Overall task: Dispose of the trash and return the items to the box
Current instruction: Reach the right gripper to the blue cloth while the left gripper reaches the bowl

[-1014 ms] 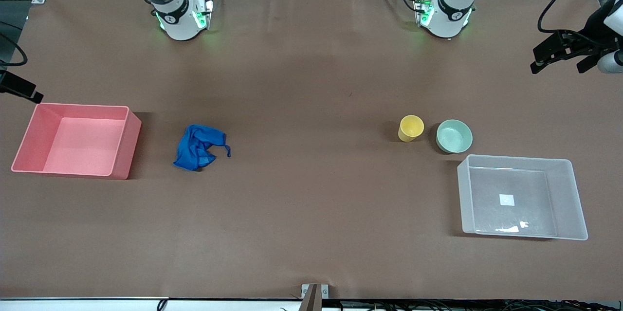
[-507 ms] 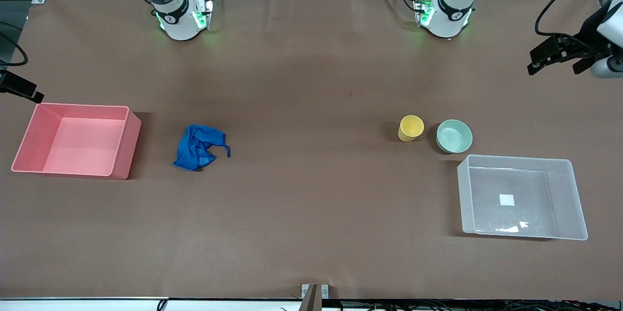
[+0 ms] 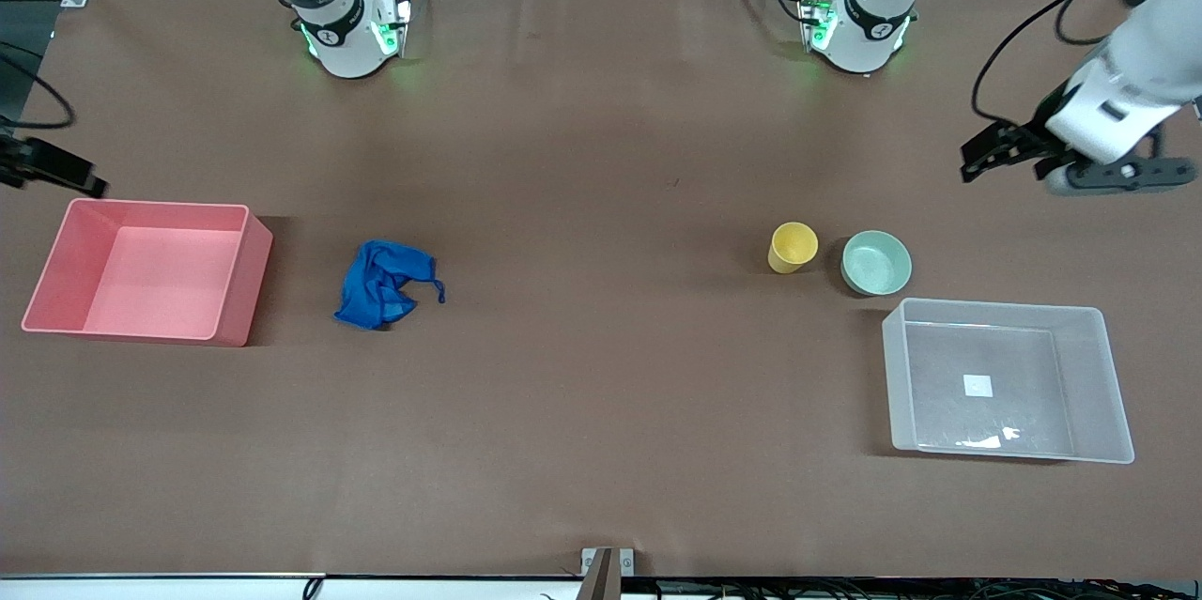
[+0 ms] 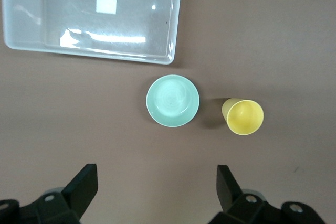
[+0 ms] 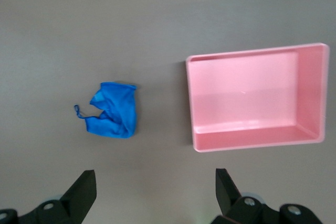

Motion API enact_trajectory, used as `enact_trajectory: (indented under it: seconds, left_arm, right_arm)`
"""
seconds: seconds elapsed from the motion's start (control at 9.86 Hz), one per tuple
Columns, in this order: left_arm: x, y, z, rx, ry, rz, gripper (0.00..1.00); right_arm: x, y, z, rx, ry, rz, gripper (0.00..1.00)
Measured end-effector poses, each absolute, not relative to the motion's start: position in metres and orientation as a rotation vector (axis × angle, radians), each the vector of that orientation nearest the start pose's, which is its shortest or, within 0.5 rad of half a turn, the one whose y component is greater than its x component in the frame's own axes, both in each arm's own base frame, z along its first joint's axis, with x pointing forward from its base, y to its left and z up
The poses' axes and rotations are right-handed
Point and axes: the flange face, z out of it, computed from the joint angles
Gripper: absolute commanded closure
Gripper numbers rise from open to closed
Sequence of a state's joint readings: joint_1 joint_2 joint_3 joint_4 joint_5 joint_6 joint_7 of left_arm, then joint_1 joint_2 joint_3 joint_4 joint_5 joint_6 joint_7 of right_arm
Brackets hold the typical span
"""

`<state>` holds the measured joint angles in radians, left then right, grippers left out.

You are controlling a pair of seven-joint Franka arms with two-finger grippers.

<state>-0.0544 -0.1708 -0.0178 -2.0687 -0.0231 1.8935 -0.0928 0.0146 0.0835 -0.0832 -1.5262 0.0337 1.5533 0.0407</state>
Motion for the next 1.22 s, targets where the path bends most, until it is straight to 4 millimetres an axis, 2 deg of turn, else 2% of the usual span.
enact_trajectory:
  seconds: [0.1,0.2,0.51,0.61,0.81,0.91,1.01,1.12,1.22]
  left_arm:
    - [0.5,-0.036,0.471,-3.161,-0.047,-0.024,0.0]
    - [0.494,-0.03,0.437,-3.162,-0.048,-0.066,0.0]
    - [0.47,-0.005,0.34,-3.158,-0.029,-0.166,0.0]
    - [0.469,0.001,0.312,-3.154,-0.025,-0.164,0.01]
    - [0.473,0.004,0.262,-3.144,-0.027,-0.165,0.08]
    - [0.473,0.004,0.238,-3.141,-0.026,-0.138,0.09]
    - [0.471,0.005,0.22,-3.138,-0.026,-0.114,0.1]
    - [0.47,0.005,0.206,-3.136,-0.026,-0.1,0.12]
    - [0.468,0.006,0.194,-3.134,-0.027,-0.085,0.42]
  right_arm:
    - [0.586,-0.005,0.554,-3.113,0.104,0.099,0.0]
    - [0.591,0.017,0.502,-3.117,0.054,0.127,0.0]
    - [0.586,0.071,0.346,-3.133,-0.076,0.15,0.0]
    - [0.582,0.082,0.305,-3.138,-0.1,0.124,0.0]
    - [0.57,0.1,0.236,-3.145,-0.121,0.027,0.0]
    - [0.564,0.103,0.208,-3.149,-0.122,0.003,0.0]
    - [0.56,0.102,0.191,-3.152,-0.118,0.004,0.01]
    - [0.56,0.099,0.186,-3.156,-0.11,0.011,0.23]
    - [0.56,0.096,0.185,-3.158,-0.103,0.011,0.63]
